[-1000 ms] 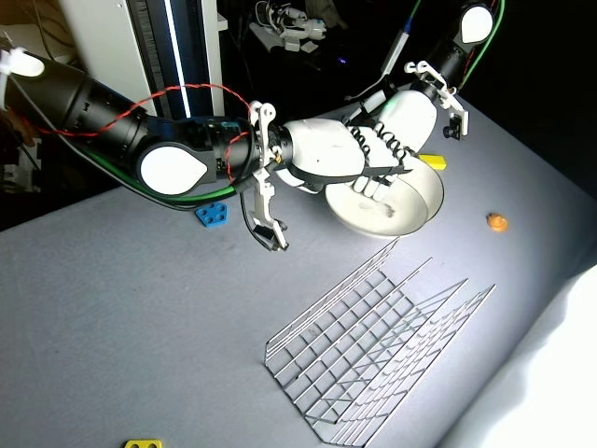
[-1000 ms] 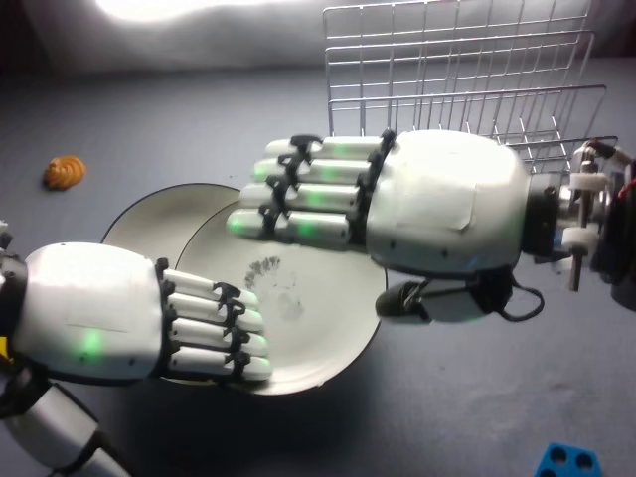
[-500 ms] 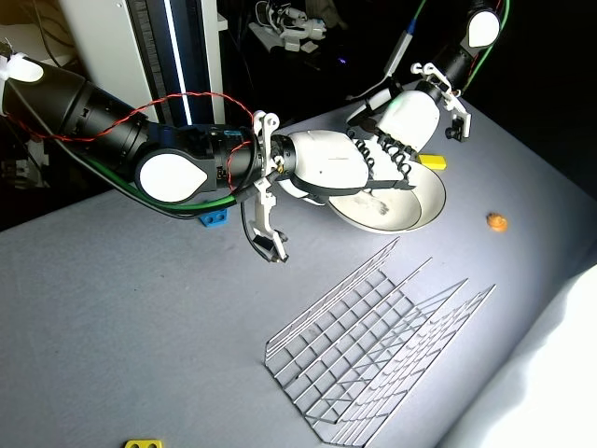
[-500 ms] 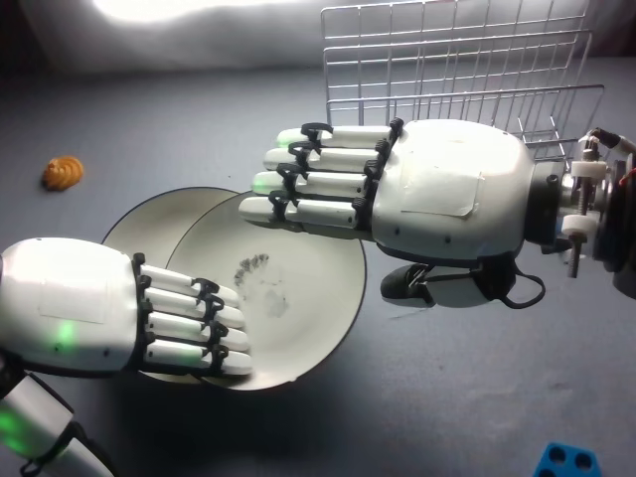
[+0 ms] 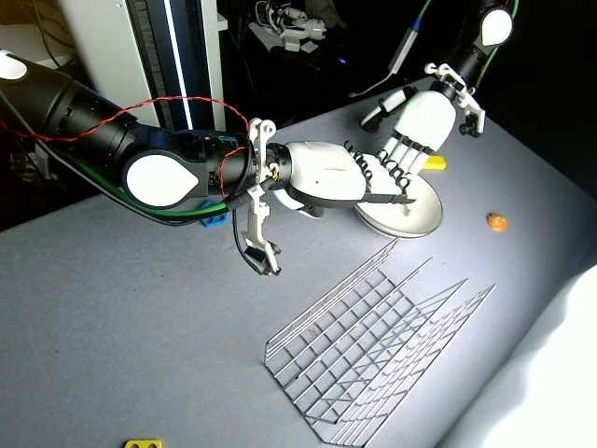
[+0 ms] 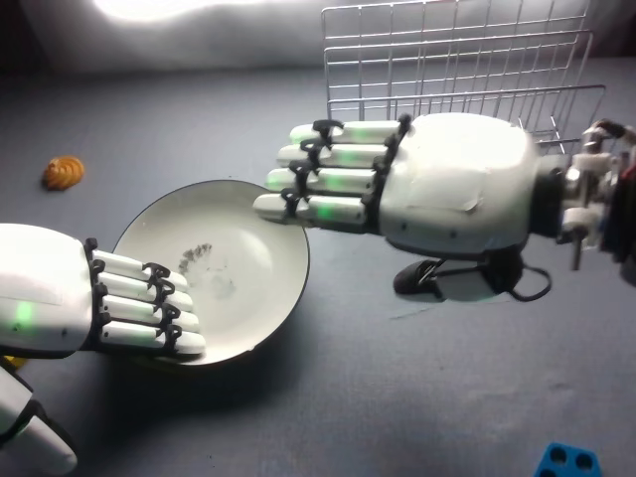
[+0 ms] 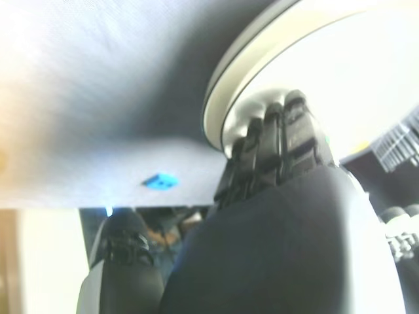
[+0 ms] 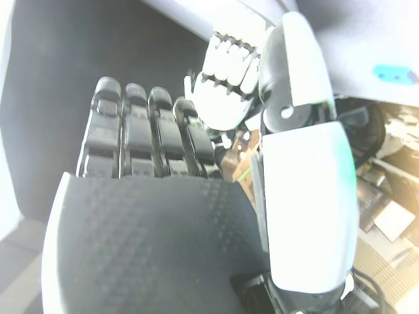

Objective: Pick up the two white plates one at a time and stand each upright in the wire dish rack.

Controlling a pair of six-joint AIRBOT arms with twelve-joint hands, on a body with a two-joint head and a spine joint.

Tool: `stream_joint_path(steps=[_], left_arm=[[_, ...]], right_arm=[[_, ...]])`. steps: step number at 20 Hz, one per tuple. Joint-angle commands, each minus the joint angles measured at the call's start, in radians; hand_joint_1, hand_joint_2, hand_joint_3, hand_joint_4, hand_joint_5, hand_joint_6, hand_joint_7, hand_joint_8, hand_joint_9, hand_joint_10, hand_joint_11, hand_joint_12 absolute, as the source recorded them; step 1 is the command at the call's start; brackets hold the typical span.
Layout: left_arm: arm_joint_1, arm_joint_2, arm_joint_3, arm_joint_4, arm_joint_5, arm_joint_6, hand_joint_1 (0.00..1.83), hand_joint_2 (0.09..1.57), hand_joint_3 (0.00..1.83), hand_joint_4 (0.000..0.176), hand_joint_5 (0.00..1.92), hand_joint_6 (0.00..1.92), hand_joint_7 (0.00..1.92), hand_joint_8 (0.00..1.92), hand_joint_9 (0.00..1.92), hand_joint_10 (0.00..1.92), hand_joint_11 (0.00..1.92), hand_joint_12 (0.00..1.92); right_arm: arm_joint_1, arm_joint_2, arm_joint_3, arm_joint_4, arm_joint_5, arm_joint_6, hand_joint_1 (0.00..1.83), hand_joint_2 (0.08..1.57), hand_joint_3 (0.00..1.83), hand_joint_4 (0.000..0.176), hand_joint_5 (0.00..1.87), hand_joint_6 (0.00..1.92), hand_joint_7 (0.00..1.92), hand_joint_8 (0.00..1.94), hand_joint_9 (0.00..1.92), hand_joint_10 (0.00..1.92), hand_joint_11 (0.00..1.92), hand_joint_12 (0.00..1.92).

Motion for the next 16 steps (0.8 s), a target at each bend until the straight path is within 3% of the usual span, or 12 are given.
stream_joint_path(steps=[1, 9, 16], left_arm=[[0.001, 0.009, 0.006, -0.008, -0.054, 0.003, 0.00, 1.10, 0.01, 0.000, 0.00, 0.00, 0.00, 0.00, 0.00, 0.00, 0.00, 0.00], [-0.106, 0.005, 0.075, -0.011, -0.081, -0.050, 0.00, 1.08, 0.00, 0.000, 0.00, 0.00, 0.00, 0.00, 0.00, 0.00, 0.00, 0.00], [-0.083, -0.034, 0.153, 0.002, -0.062, -0.059, 0.00, 1.09, 0.00, 0.000, 0.00, 0.00, 0.00, 0.00, 0.00, 0.00, 0.00, 0.00]], right_arm=[[0.003, -0.001, -0.004, 0.018, 0.101, 0.001, 1.15, 1.04, 0.00, 0.000, 0.00, 0.00, 0.00, 0.00, 0.00, 0.00, 0.00, 0.01], [0.003, -0.001, -0.003, 0.018, 0.116, 0.001, 1.14, 1.04, 0.00, 0.000, 0.00, 0.00, 0.00, 0.00, 0.00, 0.00, 0.00, 0.00], [0.003, -0.001, -0.003, 0.018, 0.131, 0.001, 1.10, 1.06, 0.01, 0.000, 0.00, 0.00, 0.00, 0.00, 0.00, 0.00, 0.00, 0.00]])
